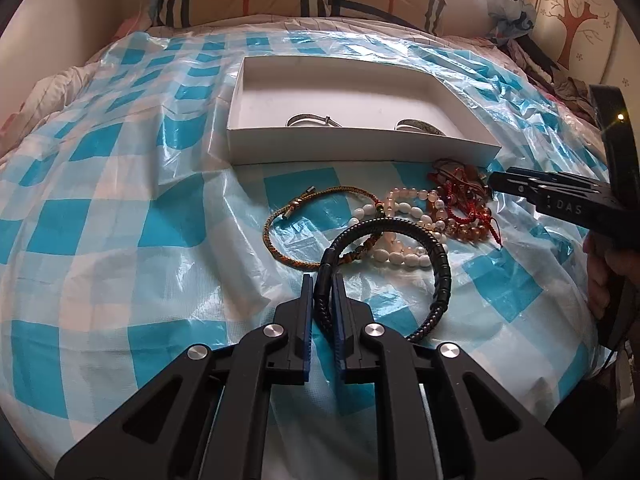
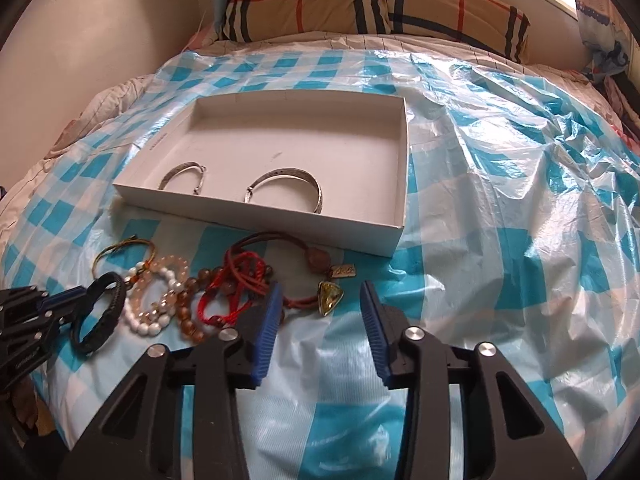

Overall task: Organize jewelry
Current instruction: 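Grasp the black braided bracelet with the left tool while the right tool reaches the red-string pendant bracelet, then lift the black braided bracelet with the left tool while the right tool grasps the red-string pendant bracelet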

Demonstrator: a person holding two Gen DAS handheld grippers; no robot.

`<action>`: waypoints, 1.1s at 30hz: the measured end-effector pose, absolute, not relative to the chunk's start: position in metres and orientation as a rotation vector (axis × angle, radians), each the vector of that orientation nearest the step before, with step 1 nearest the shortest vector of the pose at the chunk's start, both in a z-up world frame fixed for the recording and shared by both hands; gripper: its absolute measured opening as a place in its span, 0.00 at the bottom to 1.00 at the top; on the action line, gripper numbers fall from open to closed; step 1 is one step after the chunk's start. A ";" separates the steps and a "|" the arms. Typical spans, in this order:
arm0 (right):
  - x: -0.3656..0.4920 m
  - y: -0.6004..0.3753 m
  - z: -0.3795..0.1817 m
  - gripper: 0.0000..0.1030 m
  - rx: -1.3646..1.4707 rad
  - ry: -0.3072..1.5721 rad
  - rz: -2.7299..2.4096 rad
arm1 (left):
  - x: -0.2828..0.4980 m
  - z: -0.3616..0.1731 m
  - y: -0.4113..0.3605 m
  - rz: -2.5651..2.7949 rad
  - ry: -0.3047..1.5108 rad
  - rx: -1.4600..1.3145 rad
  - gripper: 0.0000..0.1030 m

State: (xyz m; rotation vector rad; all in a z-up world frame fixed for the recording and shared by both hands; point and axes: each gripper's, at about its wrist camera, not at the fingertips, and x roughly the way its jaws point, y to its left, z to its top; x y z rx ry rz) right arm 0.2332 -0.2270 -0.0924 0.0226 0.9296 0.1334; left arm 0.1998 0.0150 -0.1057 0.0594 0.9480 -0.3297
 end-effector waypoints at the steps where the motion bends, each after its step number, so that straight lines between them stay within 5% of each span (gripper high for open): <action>1: 0.238 -0.226 -0.096 0.39 0.015 0.939 0.125 | 0.200 -0.106 0.015 -0.330 0.949 0.062 0.10; 4: 0.251 -0.226 -0.113 0.35 0.009 0.988 0.123 | 0.199 -0.107 0.013 -0.327 0.947 0.077 0.10; 6: 0.249 -0.225 -0.114 0.15 0.010 0.994 0.139 | 0.199 -0.106 0.013 -0.328 0.949 0.077 0.10; 14: 0.204 -0.245 -0.099 0.15 0.054 0.977 0.139 | 0.199 -0.105 0.009 -0.330 0.957 0.090 0.11; 19: 0.187 -0.250 -0.096 0.16 0.046 0.999 0.158 | 0.197 -0.103 0.002 -0.385 0.966 0.099 0.35; 22: 0.189 -0.247 -0.097 0.44 0.024 0.995 0.146 | 0.194 -0.105 -0.008 -0.372 0.958 0.150 0.41; 25: 0.194 -0.244 -0.104 0.49 0.041 1.003 0.158 | 0.195 -0.103 -0.005 -0.373 0.963 0.118 0.41; 28: 0.195 -0.239 -0.111 0.46 0.034 0.997 0.163 | 0.198 -0.103 0.000 -0.375 0.972 0.088 0.39; 29: 0.195 -0.238 -0.111 0.40 0.031 0.992 0.166 | 0.198 -0.104 -0.001 -0.366 0.973 0.099 0.30; 30: 0.194 -0.238 -0.110 0.23 0.028 0.988 0.169 | 0.199 -0.106 -0.001 -0.354 0.974 0.116 0.18; 33: 0.188 -0.239 -0.103 0.12 0.046 0.979 0.185 | 0.200 -0.104 -0.001 -0.352 0.983 0.118 0.09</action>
